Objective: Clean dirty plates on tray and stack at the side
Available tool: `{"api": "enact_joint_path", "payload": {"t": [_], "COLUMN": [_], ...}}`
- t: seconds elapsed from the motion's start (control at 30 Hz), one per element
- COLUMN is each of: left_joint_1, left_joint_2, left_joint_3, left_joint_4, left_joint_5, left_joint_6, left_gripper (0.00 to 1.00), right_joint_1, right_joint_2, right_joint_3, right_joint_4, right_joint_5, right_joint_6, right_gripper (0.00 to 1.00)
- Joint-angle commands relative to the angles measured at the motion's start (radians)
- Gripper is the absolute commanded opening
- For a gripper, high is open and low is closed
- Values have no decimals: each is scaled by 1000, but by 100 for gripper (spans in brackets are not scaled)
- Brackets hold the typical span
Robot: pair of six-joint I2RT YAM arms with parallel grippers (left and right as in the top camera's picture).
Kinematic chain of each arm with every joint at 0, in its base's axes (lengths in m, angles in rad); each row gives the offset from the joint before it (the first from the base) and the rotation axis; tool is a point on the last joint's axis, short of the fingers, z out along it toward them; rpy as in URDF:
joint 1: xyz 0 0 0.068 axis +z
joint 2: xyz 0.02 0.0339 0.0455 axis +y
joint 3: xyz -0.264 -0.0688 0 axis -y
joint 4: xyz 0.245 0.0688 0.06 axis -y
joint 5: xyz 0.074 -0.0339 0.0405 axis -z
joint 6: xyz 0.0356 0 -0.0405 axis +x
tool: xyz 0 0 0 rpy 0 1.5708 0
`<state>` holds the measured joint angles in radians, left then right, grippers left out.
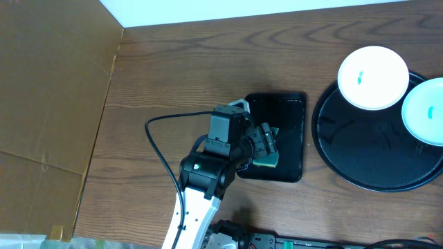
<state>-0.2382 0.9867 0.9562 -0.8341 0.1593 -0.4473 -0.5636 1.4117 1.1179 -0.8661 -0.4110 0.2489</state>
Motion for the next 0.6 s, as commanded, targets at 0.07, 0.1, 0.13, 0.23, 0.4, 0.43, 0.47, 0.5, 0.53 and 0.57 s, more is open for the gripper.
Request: {"api": "enact_joint_path", "payload": {"t": [0.07, 0.1, 0.13, 0.23, 0.4, 0.43, 0.47, 0.5, 0.53, 0.57], "left_joint_1": [3, 3, 3, 3, 3, 3, 3, 3, 3, 3], "left_joint_2": [1, 1, 1, 1, 1, 1, 1, 1, 1, 1], "left_joint_3": [25, 25, 25, 25, 25, 25, 25, 25, 25, 25], "left_joint_4": [-3, -3, -3, -3, -3, -3, -3, -3, -3, -3], "left_joint_5": [9, 9, 9, 9, 9, 9, 9, 9, 9, 9], "left_joint_6": [2, 2, 2, 2, 2, 2, 2, 2, 2, 2], "left_gripper": [80, 79, 79, 79, 79, 79, 79, 79, 79, 79], "right_joint_1": [191, 220, 249, 297, 303, 303, 303, 304, 304, 304], "right_joint_2": [20, 31, 48, 105, 198, 217, 235, 256, 271, 283], "right_joint_3": [0, -5, -9, -10, -10, -10, -10, -10, -10, -10], "right_joint_4": [30, 47, 66, 126, 195, 199, 202, 202, 201, 200], "right_joint_5": [264, 334, 414, 584, 558, 533, 508, 484, 463, 441], "right_joint_6": [-82, -82, -80, -62, -63, -63, -63, -63, -63, -63], "right_gripper": [47, 47, 47, 47, 43, 41, 40, 38, 37, 36]}}
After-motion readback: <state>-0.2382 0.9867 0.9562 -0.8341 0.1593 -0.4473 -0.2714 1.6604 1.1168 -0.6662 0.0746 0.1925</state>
